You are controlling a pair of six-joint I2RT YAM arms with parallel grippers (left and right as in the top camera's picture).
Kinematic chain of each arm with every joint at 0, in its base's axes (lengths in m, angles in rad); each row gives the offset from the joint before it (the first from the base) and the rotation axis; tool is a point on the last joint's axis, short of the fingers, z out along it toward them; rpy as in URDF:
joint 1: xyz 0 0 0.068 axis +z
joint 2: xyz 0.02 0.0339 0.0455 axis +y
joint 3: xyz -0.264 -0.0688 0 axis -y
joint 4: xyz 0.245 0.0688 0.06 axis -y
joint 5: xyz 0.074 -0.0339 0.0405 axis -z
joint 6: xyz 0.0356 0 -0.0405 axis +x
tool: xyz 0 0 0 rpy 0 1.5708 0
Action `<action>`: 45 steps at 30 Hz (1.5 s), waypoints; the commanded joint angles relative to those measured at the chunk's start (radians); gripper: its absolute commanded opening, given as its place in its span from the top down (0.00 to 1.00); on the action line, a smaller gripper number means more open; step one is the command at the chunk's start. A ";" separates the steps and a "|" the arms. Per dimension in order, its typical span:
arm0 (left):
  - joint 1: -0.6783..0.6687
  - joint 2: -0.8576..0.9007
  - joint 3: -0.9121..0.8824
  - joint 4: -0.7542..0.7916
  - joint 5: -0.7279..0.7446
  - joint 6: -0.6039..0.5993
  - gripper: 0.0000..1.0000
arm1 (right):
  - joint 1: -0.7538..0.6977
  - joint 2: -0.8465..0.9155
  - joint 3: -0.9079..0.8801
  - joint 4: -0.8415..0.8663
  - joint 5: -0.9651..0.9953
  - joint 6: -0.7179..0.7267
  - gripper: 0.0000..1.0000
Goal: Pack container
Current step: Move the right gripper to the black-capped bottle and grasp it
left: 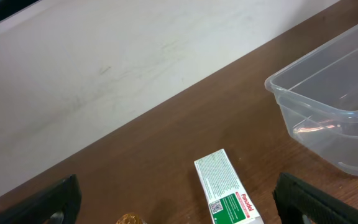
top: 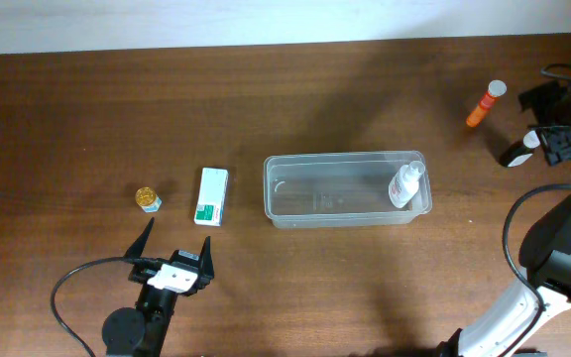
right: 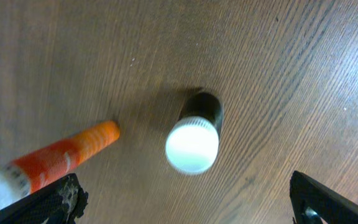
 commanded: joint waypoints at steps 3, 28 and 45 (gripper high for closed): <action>0.006 -0.009 -0.002 -0.005 0.014 0.005 0.01 | -0.008 0.056 0.013 0.026 0.024 0.015 0.02; 0.006 -0.009 -0.002 -0.005 0.014 0.005 0.01 | -0.008 0.188 0.013 0.073 0.029 0.068 0.07; 0.006 -0.009 -0.002 -0.005 0.014 0.006 0.01 | -0.008 0.216 0.013 0.103 0.043 0.067 0.28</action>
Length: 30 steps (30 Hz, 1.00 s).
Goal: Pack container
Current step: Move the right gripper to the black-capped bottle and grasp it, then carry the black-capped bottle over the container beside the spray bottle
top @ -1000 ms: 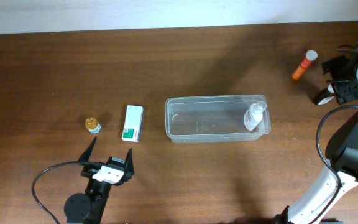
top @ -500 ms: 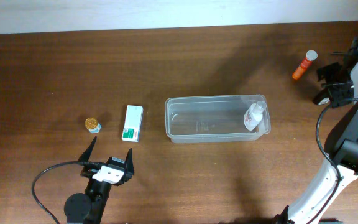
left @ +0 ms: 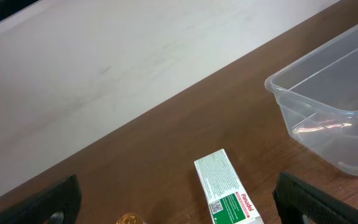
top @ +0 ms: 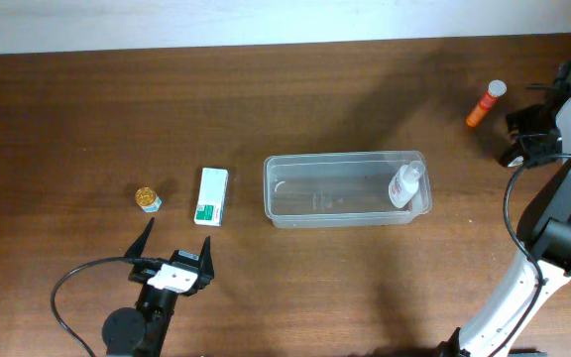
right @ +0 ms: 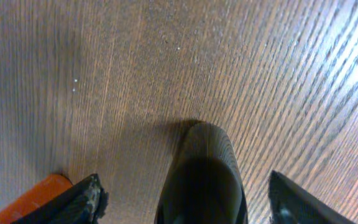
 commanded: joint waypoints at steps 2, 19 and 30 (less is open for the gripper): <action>0.006 -0.009 -0.002 -0.005 0.014 0.006 0.01 | -0.005 0.015 0.013 0.000 0.023 0.008 0.33; 0.006 -0.009 -0.002 -0.005 0.014 0.005 0.01 | -0.005 0.015 0.013 -0.016 -0.026 0.007 0.58; 0.006 -0.009 -0.002 -0.005 0.014 0.005 0.01 | -0.005 0.014 0.090 -0.084 -0.026 -0.087 0.68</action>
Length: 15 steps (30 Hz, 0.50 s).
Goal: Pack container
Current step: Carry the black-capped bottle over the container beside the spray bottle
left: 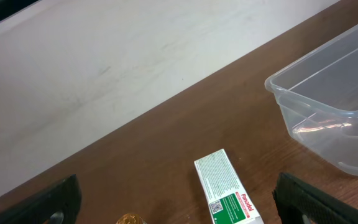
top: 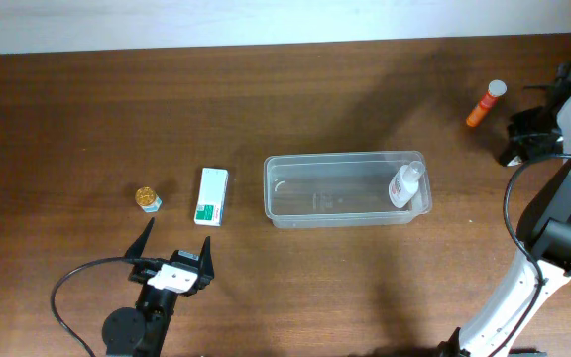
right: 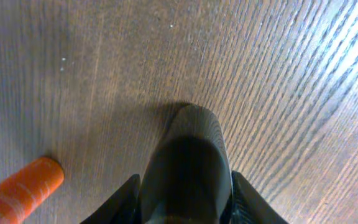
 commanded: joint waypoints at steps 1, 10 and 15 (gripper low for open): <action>0.006 -0.009 -0.002 -0.005 0.014 0.006 0.01 | -0.005 0.013 0.074 -0.025 -0.001 -0.058 0.74; 0.006 -0.009 -0.002 -0.005 0.014 0.005 0.00 | -0.005 0.013 0.163 -0.089 -0.002 -0.072 0.75; 0.006 -0.009 -0.002 -0.005 0.014 0.005 0.01 | -0.005 0.006 0.210 -0.143 -0.025 -0.119 0.74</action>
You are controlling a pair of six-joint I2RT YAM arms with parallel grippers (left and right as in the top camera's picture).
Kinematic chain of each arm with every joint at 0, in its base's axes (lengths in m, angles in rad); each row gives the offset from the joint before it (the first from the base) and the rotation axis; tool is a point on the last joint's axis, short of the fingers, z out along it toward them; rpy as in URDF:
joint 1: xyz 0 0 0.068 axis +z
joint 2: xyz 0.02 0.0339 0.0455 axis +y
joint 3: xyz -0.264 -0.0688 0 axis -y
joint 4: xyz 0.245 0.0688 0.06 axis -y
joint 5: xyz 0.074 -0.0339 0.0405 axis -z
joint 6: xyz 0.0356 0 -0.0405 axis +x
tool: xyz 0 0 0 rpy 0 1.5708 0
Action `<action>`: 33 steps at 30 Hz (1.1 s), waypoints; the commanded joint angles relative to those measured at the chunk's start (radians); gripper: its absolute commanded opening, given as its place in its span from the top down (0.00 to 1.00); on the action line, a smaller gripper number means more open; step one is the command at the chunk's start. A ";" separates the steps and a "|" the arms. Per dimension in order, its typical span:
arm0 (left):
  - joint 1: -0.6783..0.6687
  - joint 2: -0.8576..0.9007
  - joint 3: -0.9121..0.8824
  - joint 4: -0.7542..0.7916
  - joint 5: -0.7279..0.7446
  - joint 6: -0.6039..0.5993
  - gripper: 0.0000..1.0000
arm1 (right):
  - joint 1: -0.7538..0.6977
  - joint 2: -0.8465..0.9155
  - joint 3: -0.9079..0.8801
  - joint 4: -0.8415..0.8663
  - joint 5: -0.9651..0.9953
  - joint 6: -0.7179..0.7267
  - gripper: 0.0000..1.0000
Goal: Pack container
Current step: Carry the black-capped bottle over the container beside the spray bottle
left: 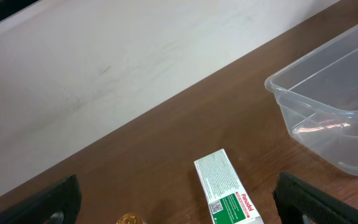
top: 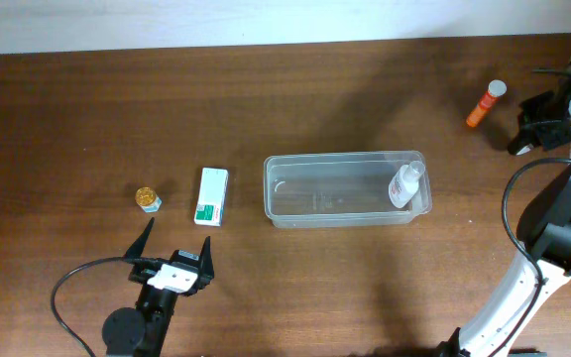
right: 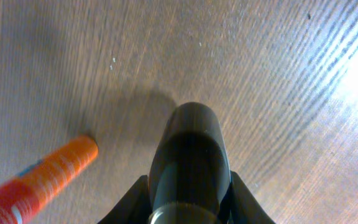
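A clear plastic container (top: 345,157) lies mid-table with a small spray bottle (top: 405,184) inside at its right end. At the far right my right gripper (right: 190,200) is shut on a black bottle (right: 190,152), held a little above the wood; its cap is hidden. An orange tube (top: 486,103) lies just left of it on the table. A white-and-green box (top: 211,195) and a small gold item (top: 147,199) lie left of the container. My left gripper (top: 174,248) stands open near the front edge, behind the box (left: 227,196).
The container's near corner (left: 291,78) shows at the right of the left wrist view. A pale wall runs along the table's far edge. The right arm's cable and links hang at the right edge of the table.
The black bottle, gripped while standing on the table, now hangs above the wood with its shadow apart from it. The right gripper has shifted slightly right. The left arm has not moved.
My right gripper was open above the upright black bottle beside the orange tube. Then it stood low around the bottle, still open. Then it was shut on it, and now the bottle is off the table. Left arm, box and container stayed put.
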 commanded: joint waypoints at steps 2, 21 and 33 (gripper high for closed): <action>0.006 -0.009 -0.002 -0.005 0.014 0.005 0.01 | -0.005 -0.003 0.099 -0.050 -0.048 -0.099 0.74; 0.006 -0.009 -0.002 -0.005 0.014 0.006 0.00 | 0.157 -0.370 0.335 -0.434 -0.233 -0.496 0.74; 0.006 -0.009 -0.002 -0.005 0.014 0.006 0.01 | 0.535 -0.420 0.312 -0.536 -0.181 -0.597 0.73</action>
